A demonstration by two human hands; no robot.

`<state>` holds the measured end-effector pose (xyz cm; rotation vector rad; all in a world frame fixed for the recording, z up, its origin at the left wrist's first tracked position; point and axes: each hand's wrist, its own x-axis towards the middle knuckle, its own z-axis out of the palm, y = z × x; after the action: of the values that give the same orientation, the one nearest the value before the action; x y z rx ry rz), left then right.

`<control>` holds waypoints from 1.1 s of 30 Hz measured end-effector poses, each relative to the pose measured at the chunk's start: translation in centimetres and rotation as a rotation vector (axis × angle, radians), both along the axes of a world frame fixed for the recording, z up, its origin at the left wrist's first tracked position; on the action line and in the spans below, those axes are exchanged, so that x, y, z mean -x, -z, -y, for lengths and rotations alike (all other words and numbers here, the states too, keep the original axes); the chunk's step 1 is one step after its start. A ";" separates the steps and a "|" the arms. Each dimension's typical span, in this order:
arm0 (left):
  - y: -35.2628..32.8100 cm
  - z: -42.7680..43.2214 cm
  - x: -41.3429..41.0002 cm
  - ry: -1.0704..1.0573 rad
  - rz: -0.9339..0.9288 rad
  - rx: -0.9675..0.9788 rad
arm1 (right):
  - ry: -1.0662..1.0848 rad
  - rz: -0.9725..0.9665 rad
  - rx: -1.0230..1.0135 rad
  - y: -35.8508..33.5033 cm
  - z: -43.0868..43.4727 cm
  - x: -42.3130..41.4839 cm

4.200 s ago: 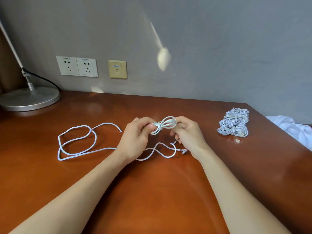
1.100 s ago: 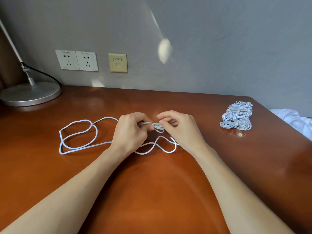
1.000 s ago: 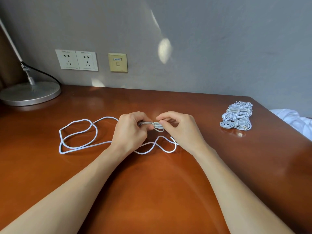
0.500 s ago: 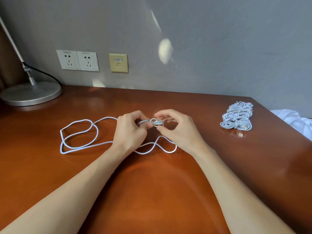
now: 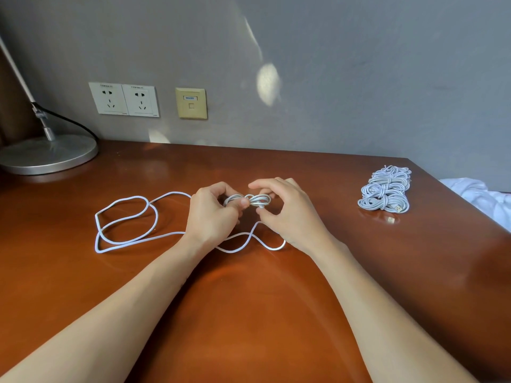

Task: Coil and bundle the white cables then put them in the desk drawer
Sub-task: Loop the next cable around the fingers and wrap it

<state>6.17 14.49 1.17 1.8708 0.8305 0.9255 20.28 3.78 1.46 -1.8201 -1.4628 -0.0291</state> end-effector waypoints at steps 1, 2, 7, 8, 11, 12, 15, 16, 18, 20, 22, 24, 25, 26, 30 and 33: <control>0.0 0.0 0.0 -0.003 0.004 0.011 | 0.005 -0.012 -0.005 0.0 0.1 -0.1; -0.1 -0.1 0.0 -0.009 0.006 0.021 | 0.010 -0.027 -0.010 0.0 0.1 -0.2; -0.1 -0.2 0.0 -0.023 0.012 0.083 | 0.017 -0.025 -0.047 0.1 0.1 -0.5; -0.1 -0.2 0.0 -0.024 0.016 0.079 | 0.017 -0.034 -0.059 0.1 0.1 -0.5; 0.1 -0.1 -0.2 -0.033 -0.001 -0.003 | 0.017 -0.073 -0.085 0.3 -0.1 -0.8; 0.1 -0.1 -0.2 -0.033 -0.006 -0.020 | 0.006 -0.094 -0.085 0.3 -0.1 -0.8; 0.3 -0.1 -0.3 -0.029 -0.002 -0.016 | -0.031 -0.141 -0.069 0.3 0.1 -0.7; 0.3 -0.2 -0.3 -0.034 -0.004 -0.006 | -0.042 -0.150 -0.060 0.3 0.2 -0.6; 0.4 -0.2 -0.3 -0.045 -0.007 0.011 | -0.057 -0.173 -0.026 0.3 0.2 -0.4; 0.4 -0.2 -0.4 -0.053 -0.012 0.009 | -0.059 -0.186 0.025 0.4 0.1 -0.2; 0.5 -0.2 -0.5 -0.057 -0.014 0.001 | -0.059 -0.185 0.064 0.5 -0.1 -0.1; 0.6 -0.2 -0.5 -0.059 -0.014 -0.001 | -0.058 -0.191 0.082 0.4 -0.1 -0.1; 0.6 -0.2 -0.5 -0.060 -0.017 -0.001 | -0.056 -0.189 0.084 0.4 -0.1 -0.1; 0.5 -0.2 -0.5 -0.061 -0.019 -0.001 | -0.051 -0.181 0.085 0.3 -0.1 -0.1; 0.6 -0.2 -0.6 -0.065 -0.017 0.003 | -0.036 -0.165 0.089 0.6 -0.4 -0.1; 0.7 -0.2 -0.7 -0.075 -0.037 -0.011 | -0.043 -0.194 0.147 0.8 -0.7 -0.1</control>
<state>6.90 14.67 0.43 1.8822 0.9246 0.9460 20.39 4.47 0.62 -1.8506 -1.3955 0.2759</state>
